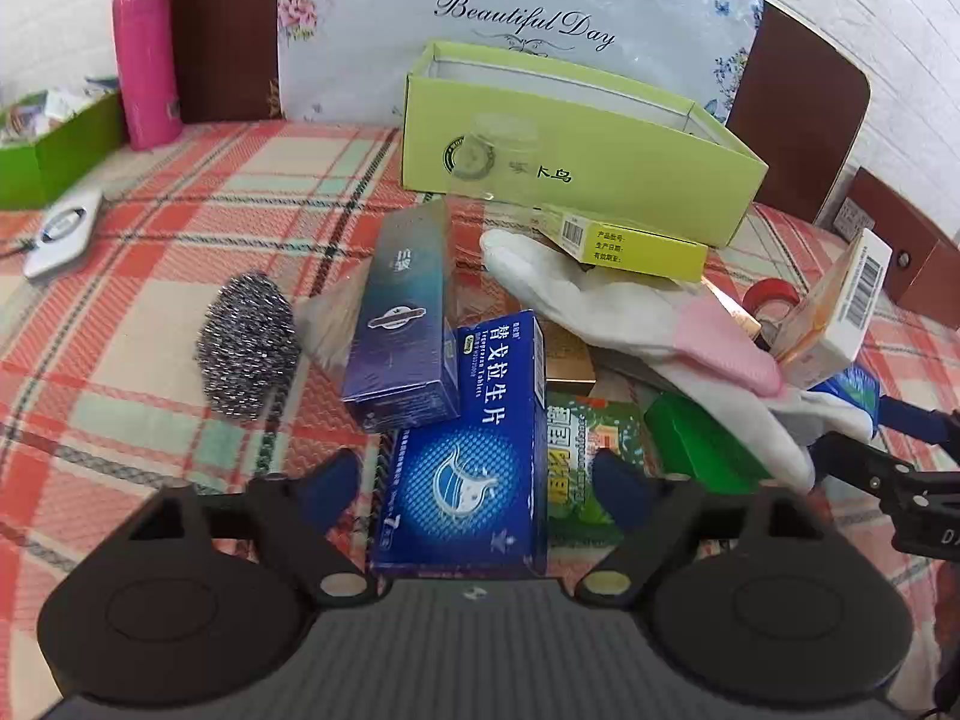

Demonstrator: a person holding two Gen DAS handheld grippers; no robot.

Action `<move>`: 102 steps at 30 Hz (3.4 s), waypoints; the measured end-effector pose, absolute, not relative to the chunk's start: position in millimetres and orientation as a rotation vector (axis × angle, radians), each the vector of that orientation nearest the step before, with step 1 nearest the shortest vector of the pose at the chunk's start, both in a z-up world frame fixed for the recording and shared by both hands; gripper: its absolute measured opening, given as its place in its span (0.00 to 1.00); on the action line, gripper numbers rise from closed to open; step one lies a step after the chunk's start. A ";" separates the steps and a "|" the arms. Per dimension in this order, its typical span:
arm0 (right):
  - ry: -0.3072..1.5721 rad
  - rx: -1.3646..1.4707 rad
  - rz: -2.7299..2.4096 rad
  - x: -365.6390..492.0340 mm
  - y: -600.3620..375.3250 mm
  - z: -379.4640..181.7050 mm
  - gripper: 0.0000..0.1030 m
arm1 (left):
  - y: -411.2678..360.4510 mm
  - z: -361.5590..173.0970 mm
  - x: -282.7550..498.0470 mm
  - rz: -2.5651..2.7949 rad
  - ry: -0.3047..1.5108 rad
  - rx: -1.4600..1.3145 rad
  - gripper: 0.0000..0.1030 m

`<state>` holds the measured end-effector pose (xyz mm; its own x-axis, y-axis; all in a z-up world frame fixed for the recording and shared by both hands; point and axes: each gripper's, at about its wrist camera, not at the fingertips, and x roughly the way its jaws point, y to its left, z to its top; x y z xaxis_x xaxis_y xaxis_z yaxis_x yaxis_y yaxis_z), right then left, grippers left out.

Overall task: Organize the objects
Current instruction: 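Grasp the blue medicine box with the left gripper while the right grasps the blue mentos tin, then drop both boxes into the lime-green box and open both grippers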

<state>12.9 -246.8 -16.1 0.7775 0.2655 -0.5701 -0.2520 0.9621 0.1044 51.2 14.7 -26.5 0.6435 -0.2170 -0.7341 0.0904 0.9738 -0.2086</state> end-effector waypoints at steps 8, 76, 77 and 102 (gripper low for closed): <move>0.645 0.084 0.349 -11.3 -261.3 -9.8 0.54 | 19.3 -27.5 21.5 -0.349 0.889 -0.192 0.57; 0.485 0.045 0.302 254.9 -226.8 45.8 0.53 | -4.5 58.0 274.6 -0.257 0.631 -0.225 0.48; 0.498 0.043 0.305 261.8 -223.7 40.0 0.53 | -4.3 55.0 279.3 -0.260 0.634 -0.226 0.49; 0.249 0.095 0.222 87.3 -268.6 102.6 1.00 | 2.6 80.5 124.4 -0.244 0.575 -0.209 0.83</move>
